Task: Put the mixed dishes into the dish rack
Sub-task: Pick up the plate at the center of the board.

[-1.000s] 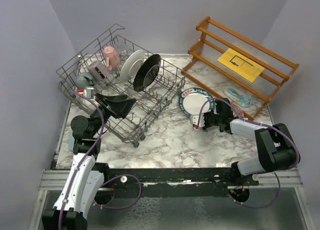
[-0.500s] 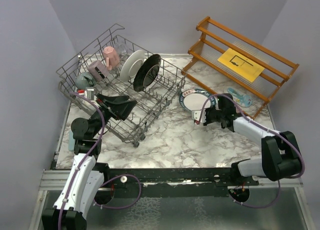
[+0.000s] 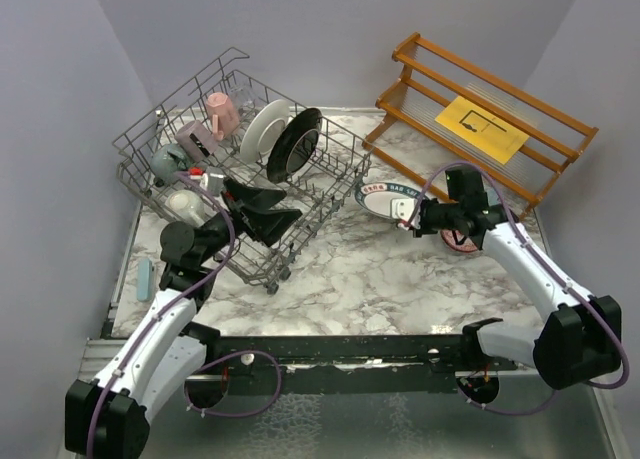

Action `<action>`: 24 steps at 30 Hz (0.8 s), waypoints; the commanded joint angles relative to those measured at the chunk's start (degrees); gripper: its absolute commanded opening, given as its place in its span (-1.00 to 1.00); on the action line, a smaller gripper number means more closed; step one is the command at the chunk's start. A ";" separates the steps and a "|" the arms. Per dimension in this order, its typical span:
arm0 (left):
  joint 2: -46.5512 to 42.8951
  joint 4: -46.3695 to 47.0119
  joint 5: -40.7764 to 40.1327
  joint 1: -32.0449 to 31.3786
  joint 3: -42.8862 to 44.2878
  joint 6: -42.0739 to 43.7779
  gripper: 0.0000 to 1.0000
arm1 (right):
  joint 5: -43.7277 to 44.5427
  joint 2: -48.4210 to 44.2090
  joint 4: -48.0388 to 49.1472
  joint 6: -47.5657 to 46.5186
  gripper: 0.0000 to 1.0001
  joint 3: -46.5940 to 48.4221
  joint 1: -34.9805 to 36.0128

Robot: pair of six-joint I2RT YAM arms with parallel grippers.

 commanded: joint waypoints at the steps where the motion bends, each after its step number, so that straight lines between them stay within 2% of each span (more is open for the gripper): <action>1: 2.22 3.20 2.64 -4.35 3.39 10.01 0.90 | -7.21 -1.73 -11.99 -0.01 -0.99 7.37 -0.42; 8: 5.99 2.91 5.47 -11.62 4.16 26.44 0.89 | -15.23 -1.51 -26.96 -2.35 -0.99 13.43 -0.39; 13: 7.58 3.51 7.95 -18.51 2.98 42.81 0.91 | -17.86 -0.51 -34.98 -5.84 -0.99 14.61 -0.39; 20: 12.16 -7.60 6.41 -28.38 6.41 64.41 0.98 | -21.93 -0.98 -42.19 -10.33 -0.99 15.81 -0.37; 24: 17.18 -19.22 4.50 -31.73 11.94 73.43 0.98 | -24.12 -0.94 -45.01 -12.75 -0.99 16.27 -0.31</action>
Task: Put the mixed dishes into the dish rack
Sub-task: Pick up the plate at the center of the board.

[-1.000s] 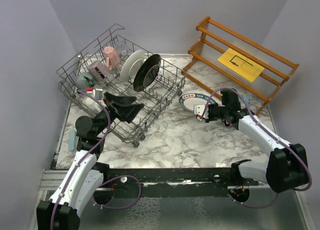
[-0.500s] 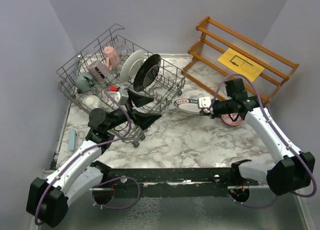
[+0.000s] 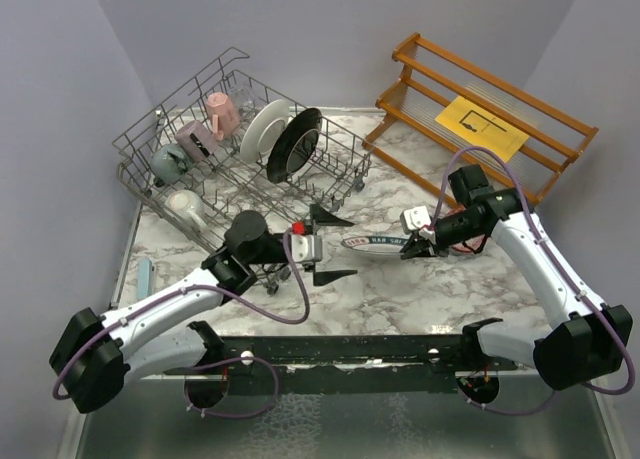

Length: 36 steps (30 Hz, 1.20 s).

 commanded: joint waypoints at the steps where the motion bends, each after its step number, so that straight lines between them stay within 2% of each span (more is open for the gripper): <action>1: 4.88 -14.23 -1.48 -3.09 6.90 16.28 0.98 | -6.84 -0.90 -4.90 -4.83 -0.99 2.53 -0.20; 6: 10.19 -25.57 -1.91 -3.93 12.66 21.28 0.94 | -8.39 -1.39 -6.12 -6.35 -0.99 2.49 -0.20; 10: 14.31 -31.49 -2.66 -4.51 16.17 22.64 0.74 | -10.04 -1.35 -7.74 -7.89 -0.99 3.36 -0.20; 14: 16.92 -33.71 -2.50 -4.92 17.71 22.63 0.45 | -11.07 -1.10 -8.14 -8.69 -0.99 3.50 -0.20; 17: 17.91 -34.66 -2.30 -5.00 18.39 22.46 0.07 | -11.49 -0.92 -8.40 -8.98 -0.99 3.50 -0.20; 20: 18.17 -34.76 -2.59 -5.00 18.49 22.28 -0.01 | -11.73 -0.99 -8.62 -9.26 -0.99 3.60 -0.20; 23: 18.61 -34.84 -2.43 -5.00 18.69 22.08 -0.23 | -12.03 -0.93 -8.78 -9.50 -0.99 3.75 -0.21; 26: 19.20 -34.94 -2.17 -5.00 18.87 21.62 -0.54 | -12.24 -0.83 -9.16 -9.75 -0.99 3.76 -0.20; 29: 19.43 -34.91 -2.01 -4.99 19.24 20.90 -0.99 | -12.44 -0.92 -9.36 -9.89 -0.99 3.84 -0.20; 33: 18.10 -32.90 -1.22 -5.06 18.58 18.31 -1.00 | -12.84 -0.92 -9.24 -9.31 -0.98 4.09 -0.20; 34: 17.40 -31.52 -0.82 -5.00 17.98 17.37 -1.00 | -13.12 -0.91 -8.83 -8.54 -0.90 4.22 -0.20; 36: 15.40 -28.35 -0.06 -5.00 16.22 14.84 -1.00 | -14.36 -1.18 -8.09 -6.91 -0.29 4.64 -0.25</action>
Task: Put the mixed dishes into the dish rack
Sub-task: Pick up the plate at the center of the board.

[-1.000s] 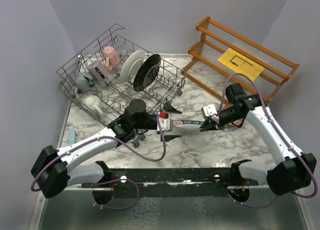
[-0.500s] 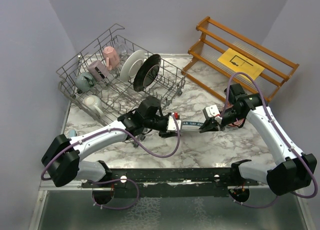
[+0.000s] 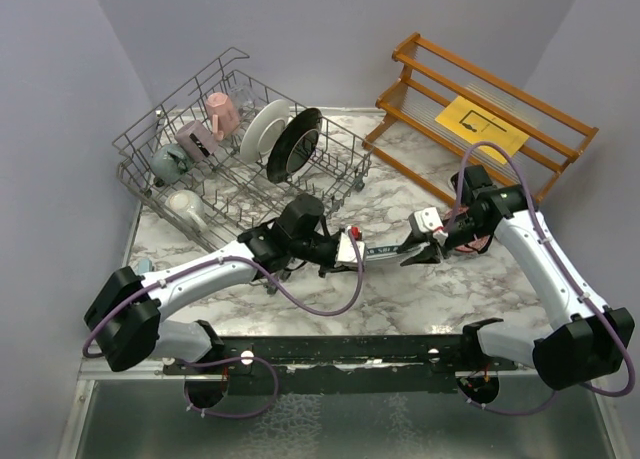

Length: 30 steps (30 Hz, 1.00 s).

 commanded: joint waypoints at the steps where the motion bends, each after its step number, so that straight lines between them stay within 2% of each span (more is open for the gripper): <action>1: -4.71 8.94 0.45 0.41 -2.09 -6.86 -1.00 | -7.41 -1.35 0.80 3.00 0.00 2.86 0.25; 2: -5.98 10.79 0.56 0.38 -3.28 -8.31 -1.00 | -7.88 -1.54 1.32 4.30 0.25 3.38 0.23; 4: -8.40 13.97 0.81 0.37 -6.16 -11.12 -1.00 | -7.93 -1.69 2.62 7.01 0.54 4.86 0.14; 7: -11.55 16.83 0.82 0.42 -9.14 -14.87 -1.00 | -7.26 -0.80 4.62 12.12 0.66 8.24 -0.68; 11: -15.11 21.25 0.26 0.43 -12.41 -21.93 -1.00 | -9.99 1.50 7.28 17.94 0.67 12.26 -4.85; 14: -17.47 22.88 -1.13 0.42 -12.79 -27.81 -1.00 | -16.38 3.35 10.03 22.49 0.67 13.98 -13.71; 16: -18.79 21.91 -1.82 0.42 -11.76 -30.46 -1.00 | -20.24 3.83 14.80 29.65 0.66 13.43 -19.39; 18: -19.94 20.43 -2.76 0.50 -9.99 -33.12 -1.00 | -20.49 3.05 25.61 39.17 0.66 10.75 -22.09; 24: -22.79 18.54 -5.67 2.07 -3.27 -37.18 -1.00 | -12.82 -3.71 53.46 63.17 0.67 -4.94 -22.63; 30: -20.38 18.25 -4.69 10.93 4.00 -42.63 -1.00 | -10.10 -4.40 61.10 67.36 0.68 -13.03 -22.68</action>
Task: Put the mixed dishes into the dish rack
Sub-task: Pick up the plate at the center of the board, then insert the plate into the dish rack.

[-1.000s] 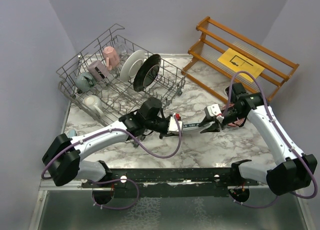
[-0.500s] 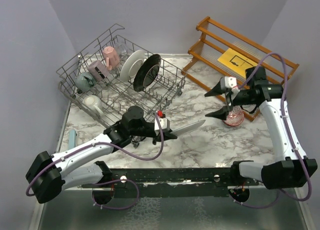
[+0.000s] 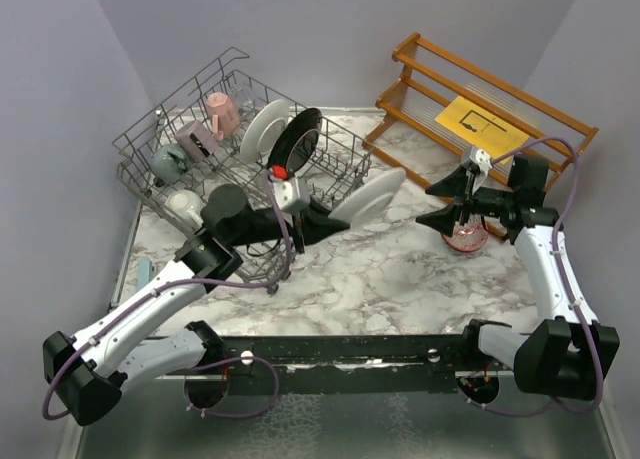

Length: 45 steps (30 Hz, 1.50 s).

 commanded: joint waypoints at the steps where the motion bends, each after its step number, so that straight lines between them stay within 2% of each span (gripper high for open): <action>1: 1.70 3.81 0.30 7.68 6.61 -6.13 -1.00 | 3.22 -0.40 13.94 10.02 0.68 -3.72 -0.13; 10: 12.80 5.56 5.13 21.56 16.49 -11.37 -1.00 | 3.97 -0.71 14.00 8.21 0.68 -5.76 -0.14; 18: 21.05 12.18 8.26 28.24 18.83 -16.49 -1.00 | 4.71 -0.66 13.09 6.93 0.68 -5.74 -0.11; 29: 29.80 14.97 9.44 29.30 19.83 -18.92 -1.00 | 5.14 -0.48 12.65 6.38 0.68 -5.69 -0.10; 45: 33.21 13.68 7.34 29.31 17.44 -17.01 -1.00 | 5.36 -0.31 12.39 6.05 0.68 -5.48 -0.10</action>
